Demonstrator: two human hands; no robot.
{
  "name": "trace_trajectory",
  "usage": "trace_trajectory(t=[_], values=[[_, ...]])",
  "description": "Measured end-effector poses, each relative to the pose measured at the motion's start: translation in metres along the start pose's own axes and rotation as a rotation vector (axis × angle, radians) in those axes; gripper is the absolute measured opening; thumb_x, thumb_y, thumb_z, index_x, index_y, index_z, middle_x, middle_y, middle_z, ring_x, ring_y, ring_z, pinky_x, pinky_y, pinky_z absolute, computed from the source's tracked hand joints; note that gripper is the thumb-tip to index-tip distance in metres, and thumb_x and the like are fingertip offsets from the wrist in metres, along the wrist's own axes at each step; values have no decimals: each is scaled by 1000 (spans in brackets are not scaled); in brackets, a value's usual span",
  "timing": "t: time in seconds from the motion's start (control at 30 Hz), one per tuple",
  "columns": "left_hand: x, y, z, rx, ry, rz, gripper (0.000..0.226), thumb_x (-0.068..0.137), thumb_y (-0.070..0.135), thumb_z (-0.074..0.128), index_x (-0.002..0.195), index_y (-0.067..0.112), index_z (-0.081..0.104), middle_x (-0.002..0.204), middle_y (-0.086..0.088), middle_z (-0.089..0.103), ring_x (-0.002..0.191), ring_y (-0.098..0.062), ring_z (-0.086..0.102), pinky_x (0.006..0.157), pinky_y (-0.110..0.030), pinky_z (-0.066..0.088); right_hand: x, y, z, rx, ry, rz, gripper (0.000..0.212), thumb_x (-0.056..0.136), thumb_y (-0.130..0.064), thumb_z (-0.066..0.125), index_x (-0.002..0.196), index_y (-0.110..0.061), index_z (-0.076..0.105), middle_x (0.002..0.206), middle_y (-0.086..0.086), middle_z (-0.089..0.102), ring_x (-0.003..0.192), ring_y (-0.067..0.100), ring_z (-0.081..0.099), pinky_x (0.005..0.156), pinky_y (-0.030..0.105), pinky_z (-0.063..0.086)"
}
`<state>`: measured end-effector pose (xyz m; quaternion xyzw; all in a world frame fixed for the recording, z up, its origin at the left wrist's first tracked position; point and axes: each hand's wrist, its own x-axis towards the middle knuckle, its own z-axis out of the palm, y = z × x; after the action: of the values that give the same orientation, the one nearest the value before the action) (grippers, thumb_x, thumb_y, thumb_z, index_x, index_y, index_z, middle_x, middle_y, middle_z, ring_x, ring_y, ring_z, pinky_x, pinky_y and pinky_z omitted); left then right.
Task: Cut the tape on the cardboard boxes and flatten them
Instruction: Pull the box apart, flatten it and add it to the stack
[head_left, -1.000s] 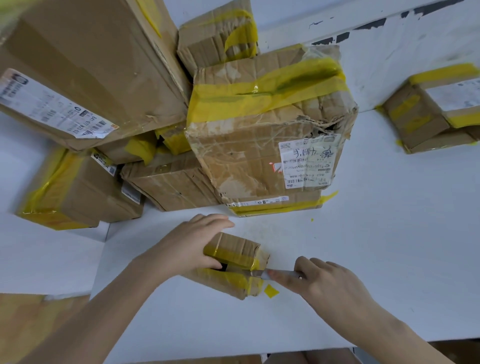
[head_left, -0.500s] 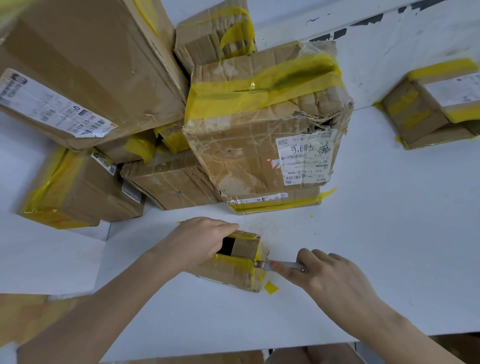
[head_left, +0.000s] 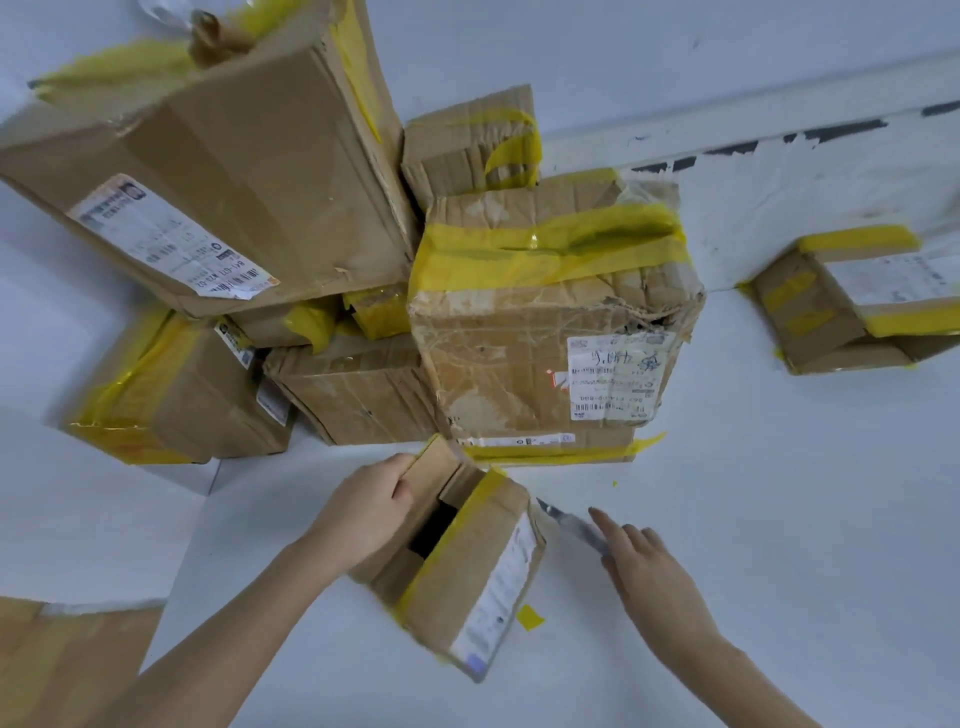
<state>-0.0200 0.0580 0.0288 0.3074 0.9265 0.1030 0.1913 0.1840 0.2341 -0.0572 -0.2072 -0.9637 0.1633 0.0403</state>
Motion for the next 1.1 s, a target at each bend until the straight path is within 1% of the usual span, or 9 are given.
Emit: trace_trajectory(t=[0.13,0.23,0.33,0.43,0.6,0.73,0.87,0.97,1.1], values=[[-17,-11,11,-370,27,-89,20,97,8,42,106,18,57,101,-4,65,89,-17,59,85,-36,47,13,-11,21,9,63,71,64,22,8,91,81,-11,74,61,6,54,47,22,53,38,23,42],[-32,-13,20,-569,95,-114,21,96,8,47,104,27,52,92,14,56,78,8,49,69,-4,40,15,-16,29,-31,58,121,63,20,15,86,76,-11,75,61,10,53,47,27,53,36,28,42],[-45,-14,29,-637,161,-120,22,96,9,48,108,26,56,90,7,61,76,-1,53,69,-10,40,15,-18,35,-66,-3,184,51,49,15,80,93,-11,74,78,13,57,67,32,56,53,38,46],[-55,-13,33,-658,195,-137,32,97,13,48,128,15,49,107,-4,63,94,-14,57,84,-26,43,18,-13,38,-138,-113,178,45,94,-7,46,135,-26,44,116,4,44,105,23,44,86,29,40],[-60,-13,36,-547,264,-81,58,97,16,48,147,23,19,133,-4,48,115,-17,52,86,-20,39,37,-41,4,23,-130,166,45,101,-36,33,143,-22,31,139,2,33,126,22,34,100,31,37],[-57,-9,32,-447,310,34,55,96,10,49,145,19,27,145,2,38,132,-13,39,97,-13,30,43,-109,-22,154,-102,-84,69,92,-53,44,147,-21,19,145,3,22,132,26,25,102,36,36],[-59,-10,31,-200,308,39,46,95,10,48,139,20,39,143,0,36,119,-16,51,94,-21,40,42,-122,-26,-29,-170,-121,77,90,-20,53,150,-24,5,147,5,22,128,29,29,100,34,37],[-66,-11,31,99,438,148,55,58,-3,80,108,14,67,133,-14,50,110,-27,59,81,-33,55,49,-92,-34,387,-257,-31,78,87,1,45,150,-26,9,144,3,30,123,25,40,92,22,36],[-69,-15,34,332,382,365,49,28,17,93,71,29,73,93,10,69,88,-10,65,61,-18,54,46,-55,-33,509,-290,-9,76,86,6,41,149,-30,17,146,-2,34,126,16,41,87,14,35]])
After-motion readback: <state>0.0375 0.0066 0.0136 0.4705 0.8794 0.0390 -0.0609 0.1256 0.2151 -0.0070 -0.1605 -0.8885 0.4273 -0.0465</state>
